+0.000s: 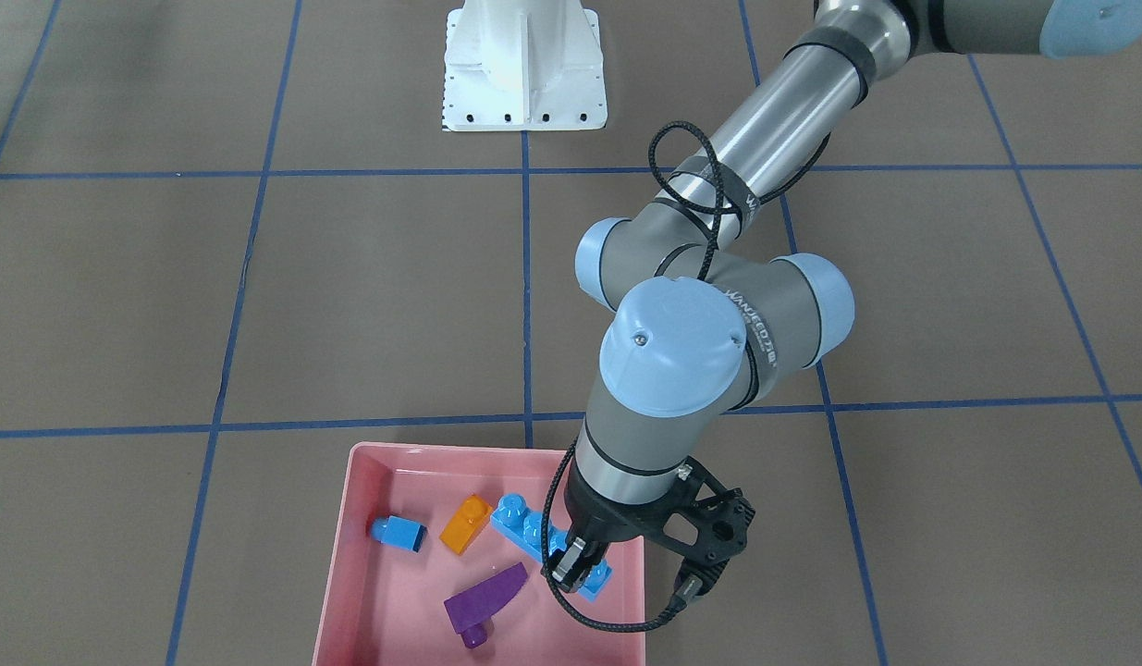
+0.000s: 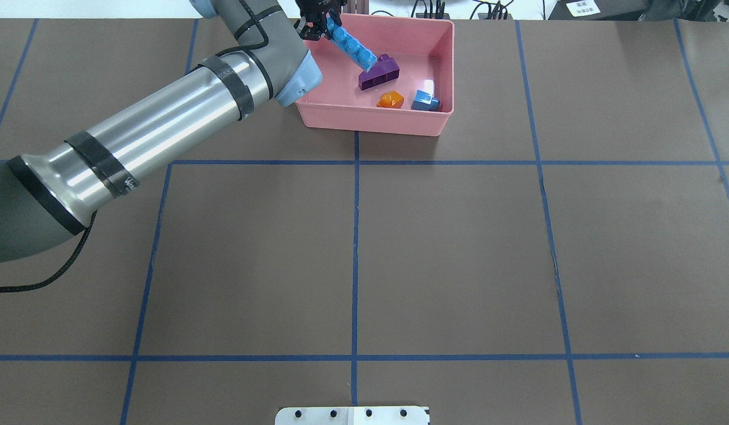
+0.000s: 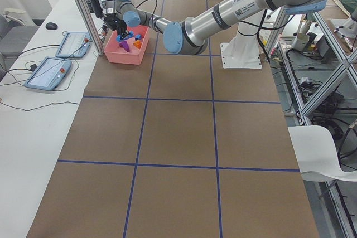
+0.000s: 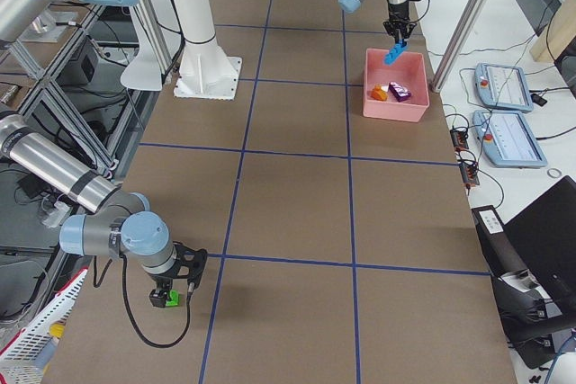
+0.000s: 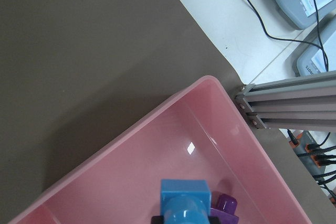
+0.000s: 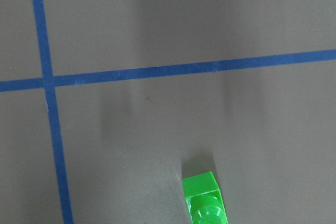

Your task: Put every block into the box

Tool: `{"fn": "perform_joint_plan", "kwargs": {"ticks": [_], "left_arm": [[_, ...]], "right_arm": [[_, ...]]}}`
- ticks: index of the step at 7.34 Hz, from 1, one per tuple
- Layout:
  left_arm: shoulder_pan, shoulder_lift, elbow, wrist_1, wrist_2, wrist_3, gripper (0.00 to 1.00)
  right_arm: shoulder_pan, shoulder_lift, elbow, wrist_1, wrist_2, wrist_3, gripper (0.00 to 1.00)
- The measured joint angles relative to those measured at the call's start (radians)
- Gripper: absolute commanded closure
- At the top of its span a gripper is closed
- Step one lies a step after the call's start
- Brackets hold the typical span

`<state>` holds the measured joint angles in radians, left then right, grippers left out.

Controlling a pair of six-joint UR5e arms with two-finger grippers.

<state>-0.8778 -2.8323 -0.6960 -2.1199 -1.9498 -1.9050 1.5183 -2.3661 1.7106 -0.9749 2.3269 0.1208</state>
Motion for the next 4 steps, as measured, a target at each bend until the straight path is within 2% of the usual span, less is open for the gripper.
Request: {"fn": "perform_joint_plan", "kwargs": {"ticks": [1,4], "left_arm": [[0.006,-0.007,0.028,-0.036,0.019,-0.008,0.01],[0.007,-0.021,0.060,-0.080,0.040,-0.012,0.00]], "right_arm": [[-0.001,0.001,-0.035,0.037,0.007,0.006,0.00],[-0.001,0.004,-0.088,0.086,0.010,0.002,0.00]]}}
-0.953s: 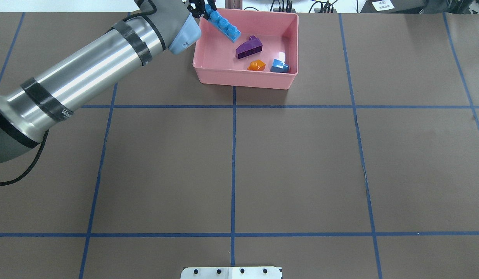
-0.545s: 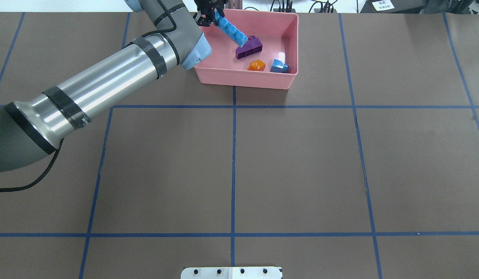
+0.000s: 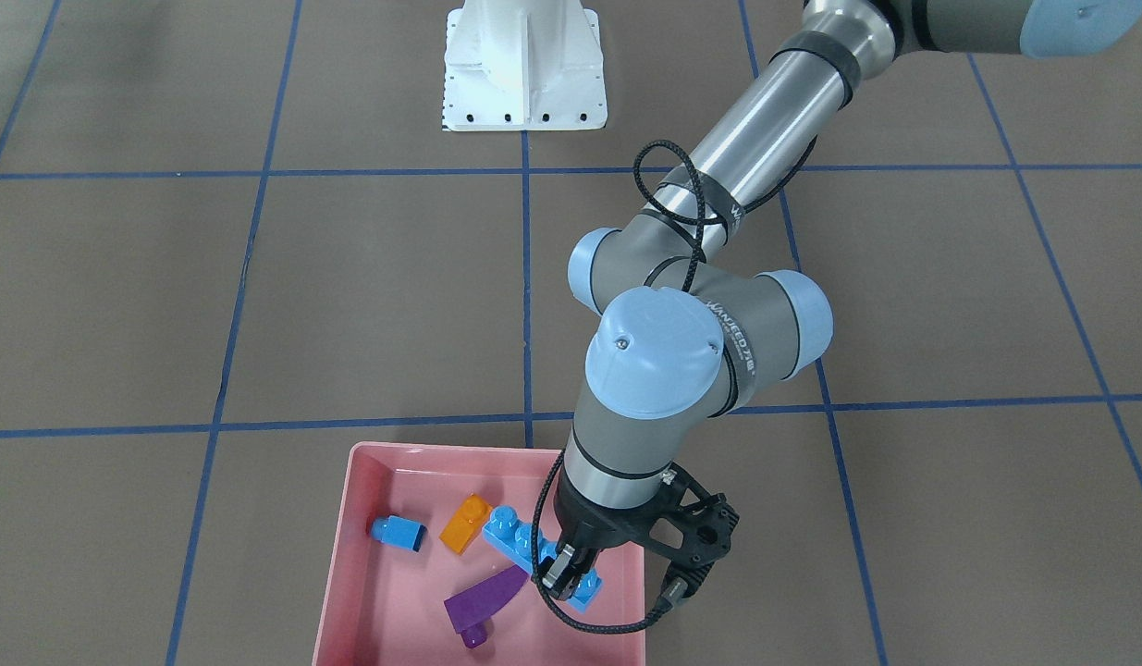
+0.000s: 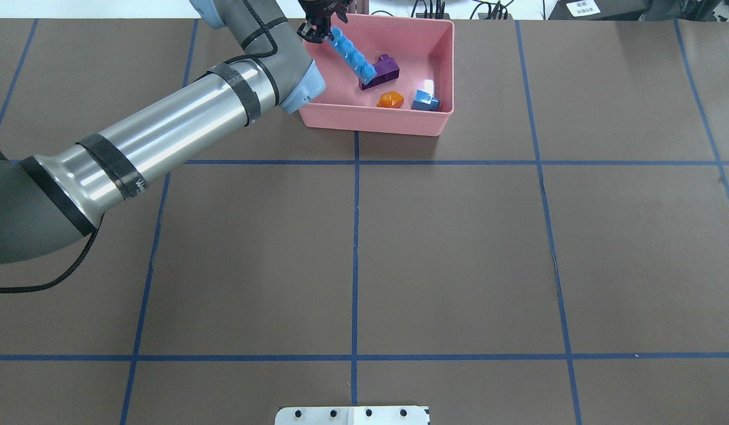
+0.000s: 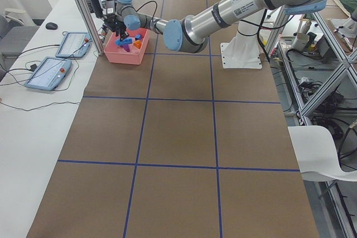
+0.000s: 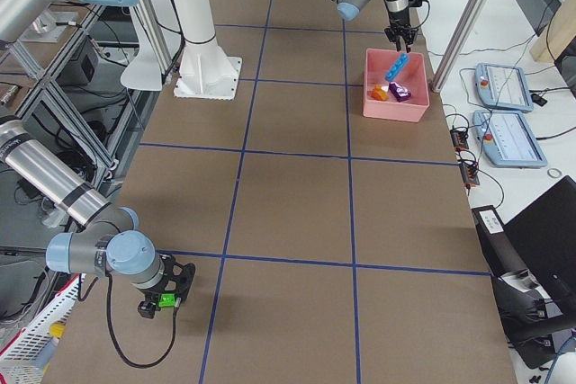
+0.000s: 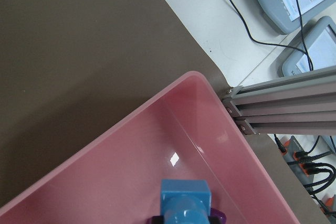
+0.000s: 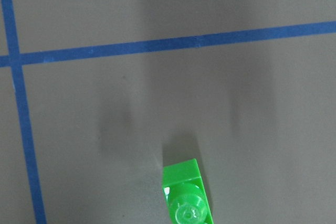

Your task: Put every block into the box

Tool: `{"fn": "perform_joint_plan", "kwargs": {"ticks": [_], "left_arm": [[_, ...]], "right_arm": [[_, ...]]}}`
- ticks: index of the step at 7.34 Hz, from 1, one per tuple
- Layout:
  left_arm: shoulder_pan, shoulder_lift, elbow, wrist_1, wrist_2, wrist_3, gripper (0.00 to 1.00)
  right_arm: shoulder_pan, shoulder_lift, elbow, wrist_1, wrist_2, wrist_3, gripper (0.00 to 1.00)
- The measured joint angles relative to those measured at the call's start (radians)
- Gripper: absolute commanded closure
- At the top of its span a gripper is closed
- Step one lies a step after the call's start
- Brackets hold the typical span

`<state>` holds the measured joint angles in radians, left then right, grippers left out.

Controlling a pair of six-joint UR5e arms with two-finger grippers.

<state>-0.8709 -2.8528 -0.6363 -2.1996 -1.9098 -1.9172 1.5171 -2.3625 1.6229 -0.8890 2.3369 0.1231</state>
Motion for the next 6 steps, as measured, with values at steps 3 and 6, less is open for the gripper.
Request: {"fn": "perform_joint_plan", "kwargs": {"ticks": [3,6], "left_arm": [[-0.013,-0.010,-0.033,0.009,-0.011,0.003,0.00],[-0.018,-0.010,-0.062,0.030,-0.035,0.006,0.00]], "right_arm": [[-0.002,0.005,-0.008,0.003,0.004,-0.038,0.00],[-0.003,0.013,-0.023,0.006,0.047,-0.127,0.00]]}}
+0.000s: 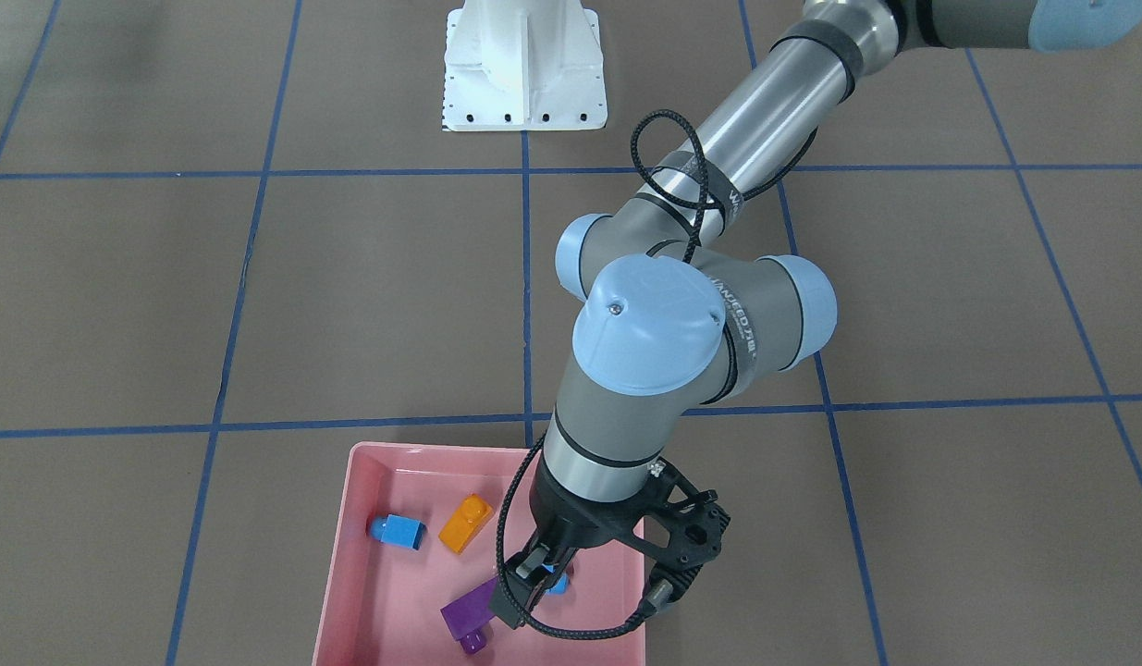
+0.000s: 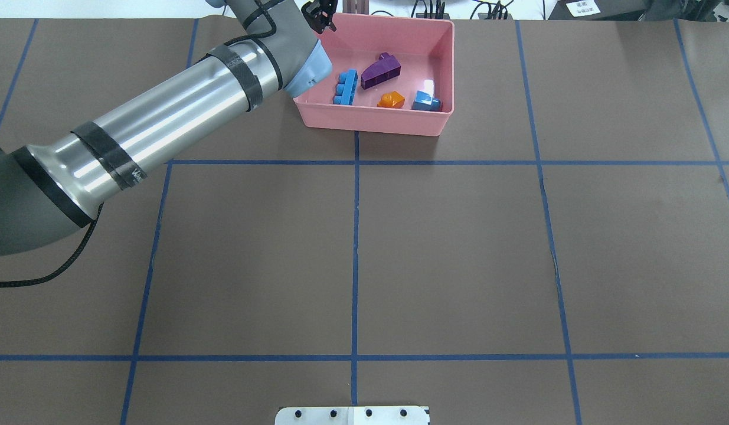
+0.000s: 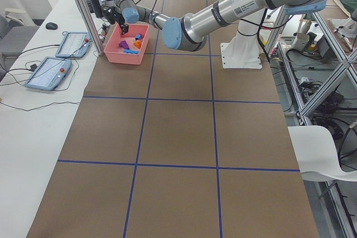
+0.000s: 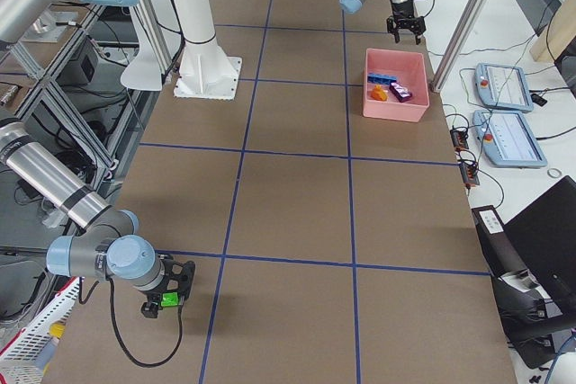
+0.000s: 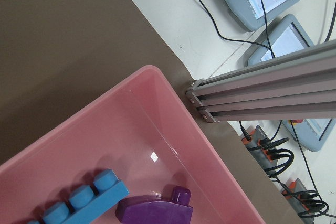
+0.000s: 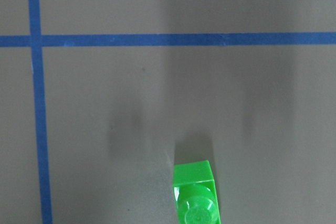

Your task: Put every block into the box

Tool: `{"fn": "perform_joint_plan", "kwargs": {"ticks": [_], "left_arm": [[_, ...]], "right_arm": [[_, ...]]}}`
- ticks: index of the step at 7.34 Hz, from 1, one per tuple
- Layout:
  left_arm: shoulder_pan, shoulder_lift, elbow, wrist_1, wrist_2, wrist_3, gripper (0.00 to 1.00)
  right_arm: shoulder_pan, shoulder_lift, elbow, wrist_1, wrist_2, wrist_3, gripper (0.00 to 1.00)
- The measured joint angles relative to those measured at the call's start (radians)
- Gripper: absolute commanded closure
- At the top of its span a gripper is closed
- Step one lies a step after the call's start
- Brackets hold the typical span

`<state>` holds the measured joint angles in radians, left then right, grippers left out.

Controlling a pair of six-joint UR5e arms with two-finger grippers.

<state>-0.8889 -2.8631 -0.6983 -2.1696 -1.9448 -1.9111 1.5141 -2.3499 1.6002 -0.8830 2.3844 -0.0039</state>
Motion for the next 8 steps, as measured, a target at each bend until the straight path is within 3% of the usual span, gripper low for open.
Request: {"fn": "perform_joint_plan", "kwargs": {"ticks": [3,8], "left_arm": [[0.001,0.001,-0.027,0.035,-0.009,0.002,0.00],[0.003,0.003,-0.071,0.084,-0.009,0.003,0.00]], "right_arm": [[-0.001,0.033,-0.056,0.002,0.010,-0.071,0.00],[-0.005,0.084,-0.117,0.001,0.073,0.095,0.01]]}}
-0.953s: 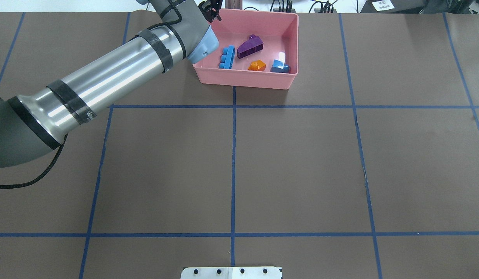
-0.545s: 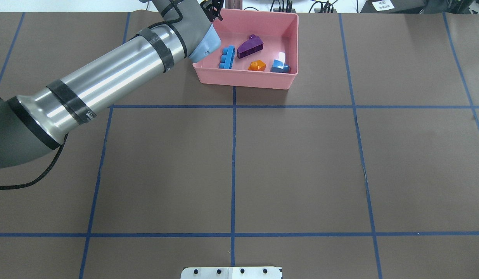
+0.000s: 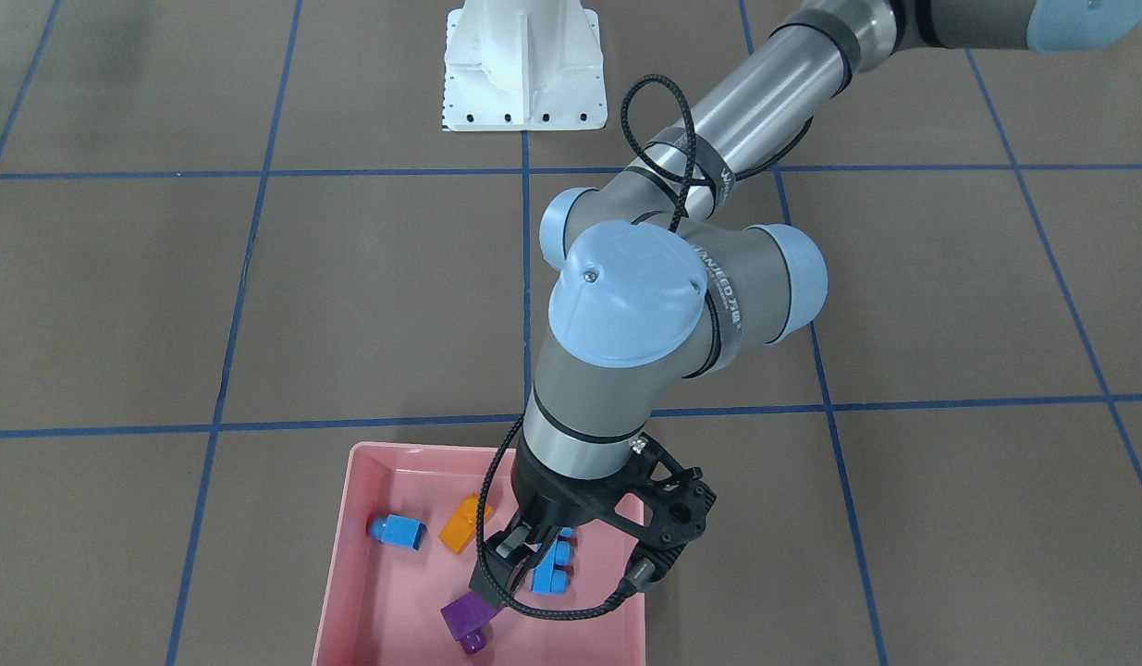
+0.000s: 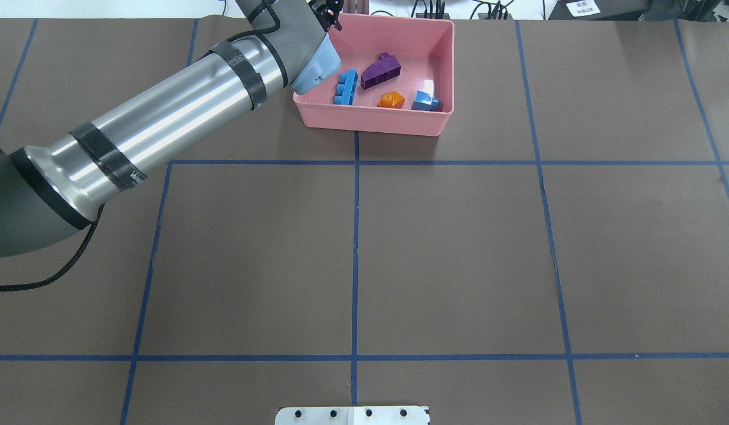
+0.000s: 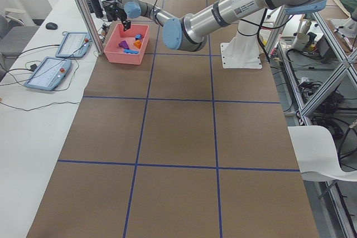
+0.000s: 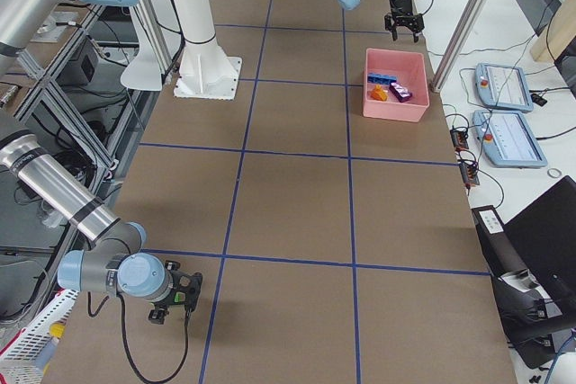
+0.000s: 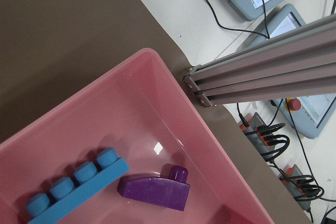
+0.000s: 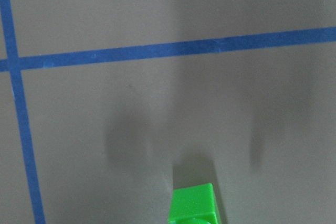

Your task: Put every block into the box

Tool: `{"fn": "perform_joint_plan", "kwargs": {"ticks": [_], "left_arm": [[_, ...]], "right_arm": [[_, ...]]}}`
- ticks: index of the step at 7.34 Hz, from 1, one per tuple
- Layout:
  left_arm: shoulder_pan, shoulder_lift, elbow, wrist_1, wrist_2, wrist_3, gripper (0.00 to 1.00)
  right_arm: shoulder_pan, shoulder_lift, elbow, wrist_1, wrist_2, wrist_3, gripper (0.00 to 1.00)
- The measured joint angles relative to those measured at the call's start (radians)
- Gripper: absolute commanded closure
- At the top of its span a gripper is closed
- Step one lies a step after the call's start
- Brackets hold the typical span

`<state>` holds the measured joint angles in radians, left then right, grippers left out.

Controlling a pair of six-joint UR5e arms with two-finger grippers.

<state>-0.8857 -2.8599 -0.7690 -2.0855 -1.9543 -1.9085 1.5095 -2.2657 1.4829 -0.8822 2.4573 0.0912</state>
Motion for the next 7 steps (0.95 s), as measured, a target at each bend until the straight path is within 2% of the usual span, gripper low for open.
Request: {"fn": "perform_joint_plan", "kwargs": {"ticks": [2,7], "left_arm": [[0.000,0.000,-0.004,0.002,0.000,0.000,0.00],[0.002,0.003,-0.070,0.060,-0.013,-0.007,0.00]], "right_arm": [[-0.012,0.018,-0.020,-0.002,0.012,0.003,0.02],[-0.141,0.061,-0.050,0.000,0.054,0.056,0.03]]}}
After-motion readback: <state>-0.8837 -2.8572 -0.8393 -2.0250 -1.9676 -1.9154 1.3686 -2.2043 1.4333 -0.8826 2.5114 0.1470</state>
